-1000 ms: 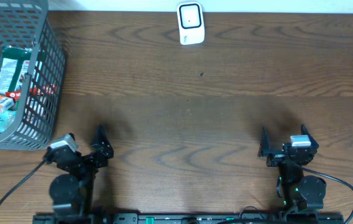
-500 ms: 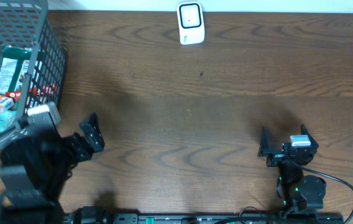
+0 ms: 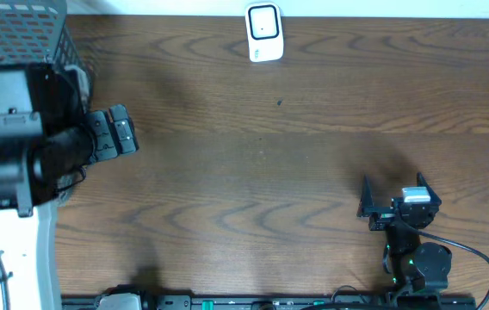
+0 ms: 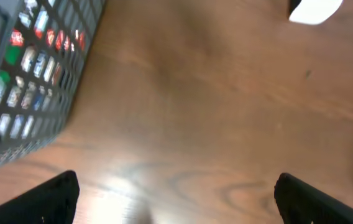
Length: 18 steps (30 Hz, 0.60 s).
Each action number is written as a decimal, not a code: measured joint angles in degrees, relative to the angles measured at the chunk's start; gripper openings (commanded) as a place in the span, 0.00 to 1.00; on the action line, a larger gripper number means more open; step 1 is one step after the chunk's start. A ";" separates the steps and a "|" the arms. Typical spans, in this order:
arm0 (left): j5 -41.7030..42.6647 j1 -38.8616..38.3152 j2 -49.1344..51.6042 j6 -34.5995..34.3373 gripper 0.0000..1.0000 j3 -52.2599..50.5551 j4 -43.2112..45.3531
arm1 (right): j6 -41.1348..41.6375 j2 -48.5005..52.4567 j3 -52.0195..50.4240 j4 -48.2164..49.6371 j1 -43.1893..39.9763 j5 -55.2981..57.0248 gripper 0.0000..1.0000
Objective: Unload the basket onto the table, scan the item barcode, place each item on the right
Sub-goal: 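Move the left gripper over the grey basket and lower into it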
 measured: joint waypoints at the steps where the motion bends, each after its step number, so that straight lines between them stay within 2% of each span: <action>1: -0.15 0.00 0.50 0.02 0.98 0.00 -0.66 | 0.00 0.00 0.00 0.00 0.00 -0.02 0.99; 3: -0.17 -0.02 1.46 0.00 1.00 0.00 -1.90 | 0.00 0.00 0.00 0.00 0.00 -0.02 0.99; 4: -0.11 -0.02 1.92 0.00 0.91 0.00 -2.80 | 0.00 0.00 0.00 0.00 0.00 -0.02 0.99; 5: 0.00 0.00 2.25 0.02 0.71 0.00 -3.17 | 0.00 0.00 0.00 0.00 0.00 -0.02 0.99; 6: 0.11 -0.02 2.49 -0.17 0.38 0.00 -3.34 | 0.00 0.00 0.00 0.00 0.00 -0.02 0.99; 7: 0.24 0.00 2.89 0.13 0.10 0.00 -3.67 | 0.00 0.00 0.00 0.00 0.00 0.00 0.99; 8: 0.31 0.00 3.10 0.09 0.07 0.00 -3.85 | 0.00 0.00 0.00 0.00 0.00 -0.02 0.99; 18: 0.74 -0.02 3.37 0.50 0.07 0.00 -3.72 | 0.00 0.00 0.00 0.00 0.00 0.00 0.99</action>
